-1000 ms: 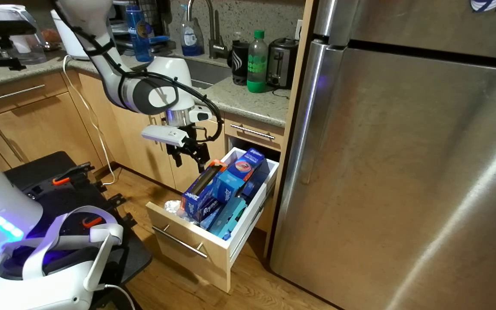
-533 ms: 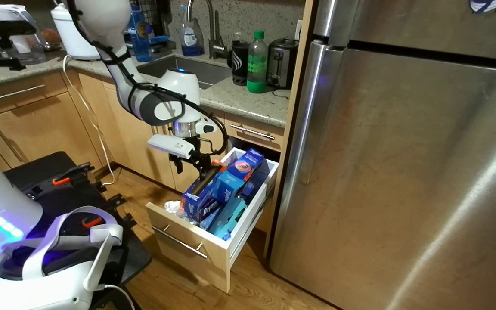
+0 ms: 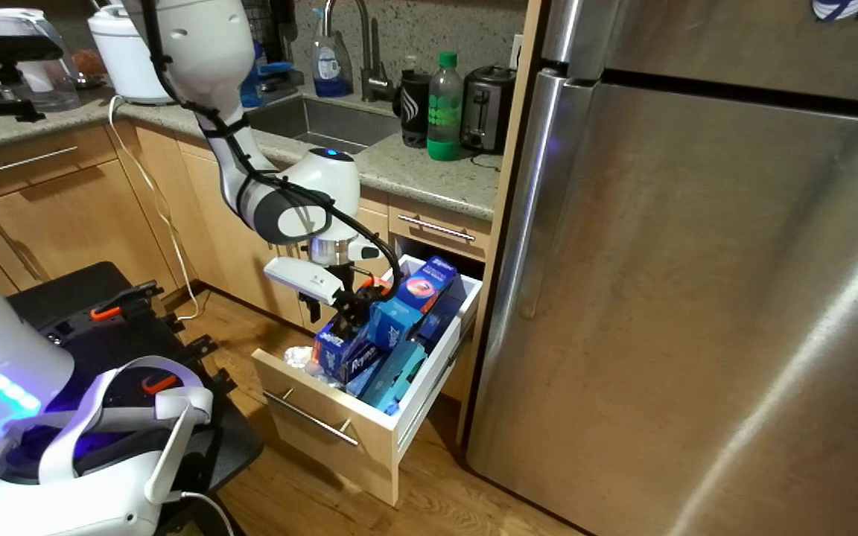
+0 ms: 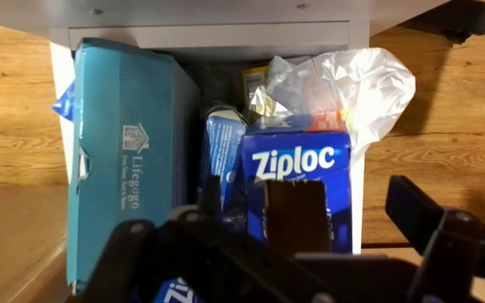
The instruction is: Get one of the boxes labeled 'Ziploc' from the open drawer of the cabinet and place it on the countertop
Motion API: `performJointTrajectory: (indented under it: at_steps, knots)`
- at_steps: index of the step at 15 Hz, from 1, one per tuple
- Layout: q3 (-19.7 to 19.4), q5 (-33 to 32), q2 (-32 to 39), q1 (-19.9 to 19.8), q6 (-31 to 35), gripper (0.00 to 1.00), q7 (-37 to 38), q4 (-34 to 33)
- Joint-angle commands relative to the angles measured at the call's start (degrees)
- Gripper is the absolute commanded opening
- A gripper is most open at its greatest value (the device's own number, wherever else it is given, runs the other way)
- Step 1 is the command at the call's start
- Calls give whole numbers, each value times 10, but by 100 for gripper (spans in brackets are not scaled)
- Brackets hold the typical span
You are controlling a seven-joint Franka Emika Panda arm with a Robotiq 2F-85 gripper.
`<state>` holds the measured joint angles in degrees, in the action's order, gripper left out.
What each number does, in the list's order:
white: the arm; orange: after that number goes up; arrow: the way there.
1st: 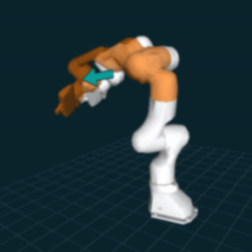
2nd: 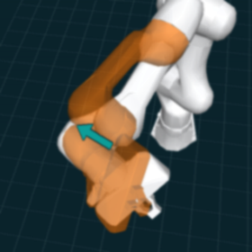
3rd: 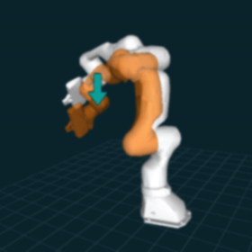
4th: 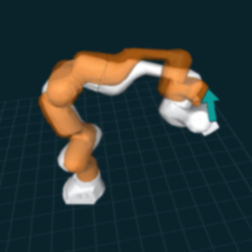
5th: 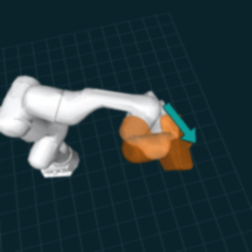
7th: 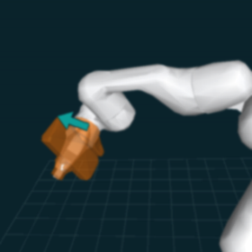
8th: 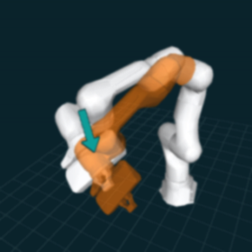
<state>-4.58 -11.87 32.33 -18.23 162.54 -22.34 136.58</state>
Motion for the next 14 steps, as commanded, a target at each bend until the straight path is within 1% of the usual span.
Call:
performJointTrajectory:
  at_steps: [1, 5, 8, 10, 12, 14]
  knots:
    - [4, 2, 15, -9, 0, 100, -19, -22]
    - [11, 3, 27, -12, 1, 100, -23, -43]
    - [28, 9, 35, -19, -2, 100, -30, -50]
    - [52, 18, 40, -36, -1, 100, -49, -52]
    - [87, 30, 44, -64, 7, 100, -74, -52]
    - [110, 40, 47, -82, 6, 100, -96, -55]
